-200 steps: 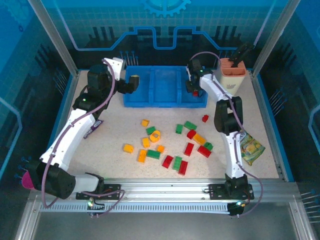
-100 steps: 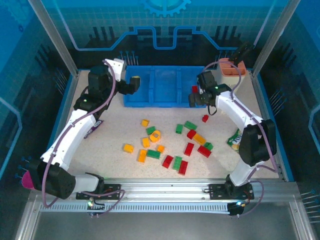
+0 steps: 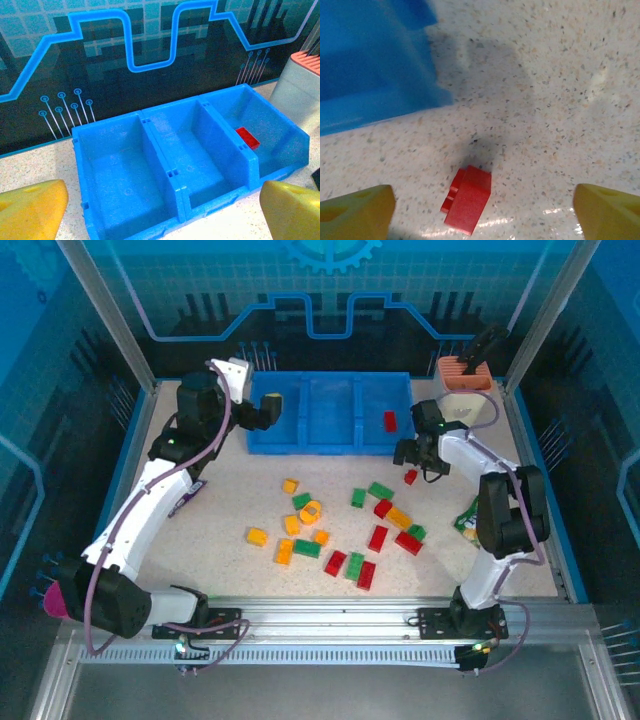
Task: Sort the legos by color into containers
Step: Pick up the lego from the middle-right of the table.
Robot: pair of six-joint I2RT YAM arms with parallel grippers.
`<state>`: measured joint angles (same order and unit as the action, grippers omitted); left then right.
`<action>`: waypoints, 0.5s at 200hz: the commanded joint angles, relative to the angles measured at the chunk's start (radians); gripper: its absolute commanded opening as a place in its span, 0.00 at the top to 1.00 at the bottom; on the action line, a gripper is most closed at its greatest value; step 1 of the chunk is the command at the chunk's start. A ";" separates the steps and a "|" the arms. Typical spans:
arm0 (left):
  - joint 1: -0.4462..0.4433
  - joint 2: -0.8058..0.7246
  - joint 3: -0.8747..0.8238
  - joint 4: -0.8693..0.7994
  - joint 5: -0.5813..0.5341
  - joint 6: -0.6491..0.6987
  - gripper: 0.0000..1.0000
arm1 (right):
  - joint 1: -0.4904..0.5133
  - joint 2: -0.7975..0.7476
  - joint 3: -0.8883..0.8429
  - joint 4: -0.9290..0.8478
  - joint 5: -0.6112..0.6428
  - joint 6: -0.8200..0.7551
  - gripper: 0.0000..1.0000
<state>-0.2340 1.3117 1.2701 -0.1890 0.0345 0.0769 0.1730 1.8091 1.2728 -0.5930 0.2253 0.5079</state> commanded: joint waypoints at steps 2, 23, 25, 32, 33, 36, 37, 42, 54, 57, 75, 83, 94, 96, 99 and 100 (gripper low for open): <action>-0.008 0.006 -0.010 0.022 0.013 -0.016 0.00 | -0.005 0.048 -0.006 0.028 -0.047 0.058 0.14; -0.008 0.010 -0.009 0.025 0.009 -0.012 0.01 | -0.004 0.071 -0.004 0.033 -0.052 0.061 0.20; -0.008 0.012 -0.009 0.025 0.008 -0.012 0.01 | -0.004 0.075 -0.004 0.032 -0.053 0.061 0.21; -0.008 0.015 -0.010 0.025 0.010 -0.013 0.01 | -0.002 0.080 -0.004 0.032 -0.053 0.060 0.23; -0.008 0.015 -0.010 0.025 0.011 -0.012 0.01 | -0.002 0.080 -0.004 0.032 -0.053 0.060 0.23; -0.009 0.016 -0.009 0.026 0.010 -0.012 0.00 | 0.000 0.084 -0.006 0.030 -0.053 0.060 0.24; -0.009 0.016 -0.009 0.025 0.010 -0.012 0.00 | 0.000 0.084 -0.006 0.030 -0.053 0.060 0.24; -0.008 0.018 -0.010 0.025 0.011 -0.013 0.01 | 0.001 0.090 -0.005 0.028 -0.050 0.060 0.25; -0.008 0.021 -0.009 0.023 0.011 -0.013 0.01 | 0.000 0.099 -0.006 0.024 -0.046 0.061 0.29; -0.008 0.022 -0.009 0.023 0.011 -0.012 0.01 | 0.001 0.101 -0.008 0.024 -0.045 0.061 0.29; -0.008 0.023 -0.008 0.023 0.011 -0.012 0.01 | 0.001 0.111 -0.019 0.031 -0.038 0.062 0.34; -0.008 0.023 -0.008 0.022 0.010 -0.013 0.01 | 0.001 0.118 -0.021 0.033 -0.037 0.062 0.36; -0.008 0.021 -0.010 0.022 0.010 -0.012 0.00 | 0.000 0.129 -0.021 0.033 -0.037 0.061 0.39; -0.008 0.021 -0.009 0.022 0.009 -0.011 0.01 | 0.000 0.130 -0.020 0.034 -0.036 0.061 0.40; -0.008 0.021 -0.009 0.023 0.009 -0.011 0.01 | 0.000 0.134 -0.020 0.035 -0.035 0.061 0.42; -0.008 0.021 -0.009 0.022 0.008 -0.012 0.01 | 0.000 0.134 -0.020 0.035 -0.035 0.061 0.42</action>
<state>-0.2340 1.3277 1.2667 -0.1871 0.0345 0.0769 0.1692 1.9141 1.2663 -0.5621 0.1902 0.5610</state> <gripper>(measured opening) 0.994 0.618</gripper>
